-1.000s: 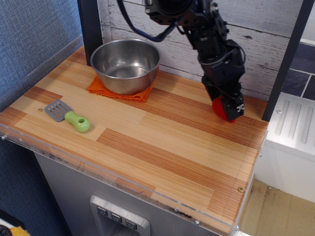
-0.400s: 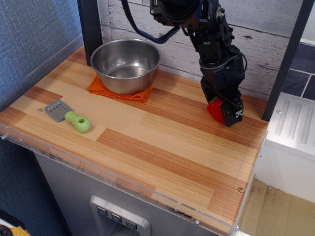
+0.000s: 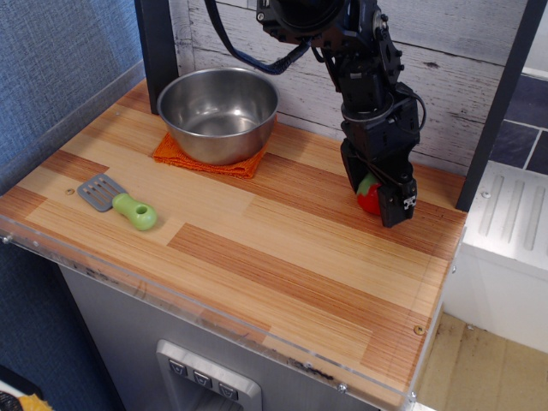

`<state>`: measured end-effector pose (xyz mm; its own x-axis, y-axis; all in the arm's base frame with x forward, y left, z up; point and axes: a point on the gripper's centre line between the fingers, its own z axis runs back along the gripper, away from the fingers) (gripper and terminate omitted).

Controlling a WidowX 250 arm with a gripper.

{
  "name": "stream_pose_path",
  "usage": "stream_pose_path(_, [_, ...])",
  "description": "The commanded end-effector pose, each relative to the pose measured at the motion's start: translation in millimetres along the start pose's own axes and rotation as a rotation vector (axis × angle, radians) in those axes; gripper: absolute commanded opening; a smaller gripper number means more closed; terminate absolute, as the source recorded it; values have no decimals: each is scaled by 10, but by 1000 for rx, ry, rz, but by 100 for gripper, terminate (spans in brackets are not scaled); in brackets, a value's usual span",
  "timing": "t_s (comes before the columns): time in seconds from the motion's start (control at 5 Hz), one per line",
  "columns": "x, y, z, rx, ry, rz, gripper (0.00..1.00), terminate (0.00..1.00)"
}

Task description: Slide the strawberry to the back right of the counter.

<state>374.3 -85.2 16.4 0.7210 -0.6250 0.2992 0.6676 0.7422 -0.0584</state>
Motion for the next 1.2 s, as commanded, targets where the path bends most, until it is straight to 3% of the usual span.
stream_pose_path(0.0, [186, 37, 563, 58, -122, -26, 100, 0])
stream_pose_path(0.6, [171, -104, 1311, 117, -234, -18, 100, 0])
stream_pose_path(1.0, [171, -104, 1311, 117, -234, -18, 100, 0])
